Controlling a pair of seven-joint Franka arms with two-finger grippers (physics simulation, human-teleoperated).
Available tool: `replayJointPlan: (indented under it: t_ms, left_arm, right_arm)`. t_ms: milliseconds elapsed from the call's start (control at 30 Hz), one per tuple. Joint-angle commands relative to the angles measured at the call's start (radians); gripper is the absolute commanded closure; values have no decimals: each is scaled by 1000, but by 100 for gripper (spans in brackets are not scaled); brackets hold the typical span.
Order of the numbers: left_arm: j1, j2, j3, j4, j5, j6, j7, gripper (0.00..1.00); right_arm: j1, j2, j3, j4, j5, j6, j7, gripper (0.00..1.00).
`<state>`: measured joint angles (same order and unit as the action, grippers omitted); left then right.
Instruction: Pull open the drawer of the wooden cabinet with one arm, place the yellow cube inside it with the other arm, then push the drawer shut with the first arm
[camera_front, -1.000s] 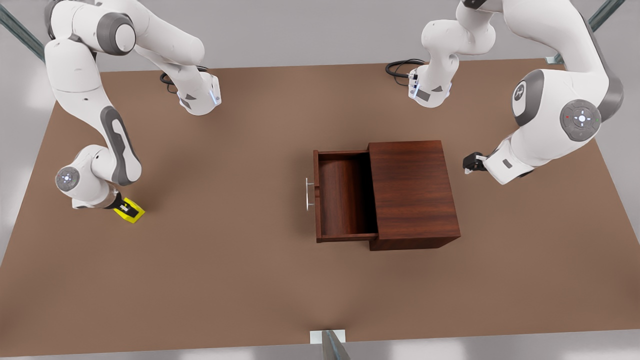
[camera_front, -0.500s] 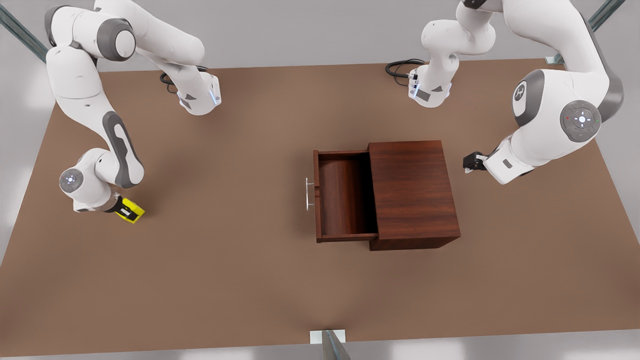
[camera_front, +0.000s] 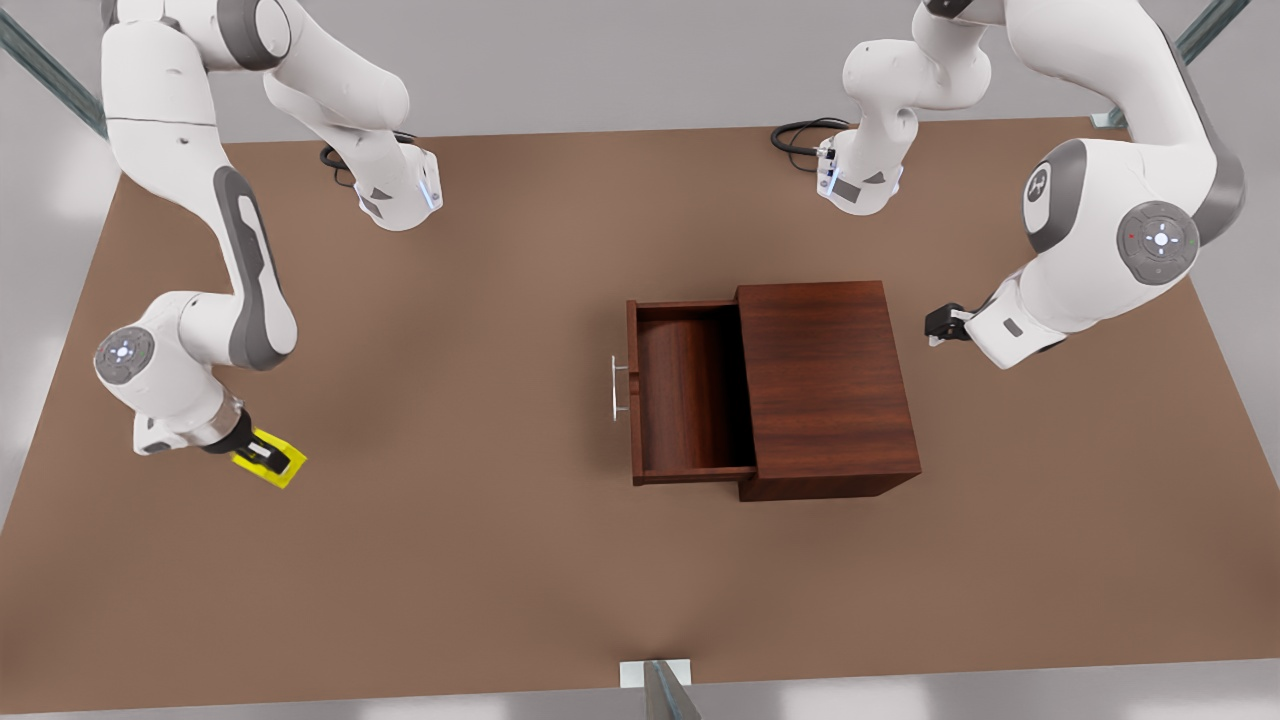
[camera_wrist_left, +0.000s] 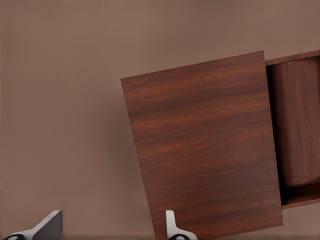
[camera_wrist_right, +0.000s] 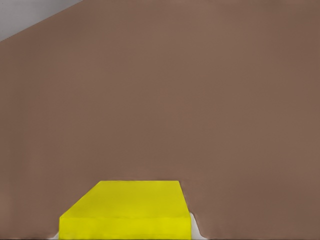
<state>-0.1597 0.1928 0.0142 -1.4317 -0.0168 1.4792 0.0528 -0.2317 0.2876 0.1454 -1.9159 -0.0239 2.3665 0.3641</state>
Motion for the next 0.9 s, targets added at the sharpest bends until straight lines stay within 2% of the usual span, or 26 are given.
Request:
replayJointPlan:
  t_ms: [0,167,367,600,667,767,867]
  left_arm:
    - [-4,-1,-3,0,6,0,-2,0]
    - [-4,-1,-3,0,8,0,-2,0]
    - [-4,-1,-3,0,8,0,-2,0]
    - [-4,-1,-3,0,8,0,-2,0]
    - [-4,-1,-3,-1,8,0,-2,0]
    - [-4,-1,-3,-1,8,0,-2,0]
    - [-4,-1,-3,-1,8,0,-2,0]
  right_arm:
    - [54,4,16,86,-1,-296,413,24]
    - [238,45,16,302,2,-481,702,24]
    - [443,173,16,534,-2,-612,1027,24]
    - [686,257,14,689,-2,-641,1345,23]
    - [724,301,22,741,-2,-630,1400,23]
    - [741,361,82,790,-2,-625,1464,23]
    - [792,406,80,850,-2,-592,1516,23]
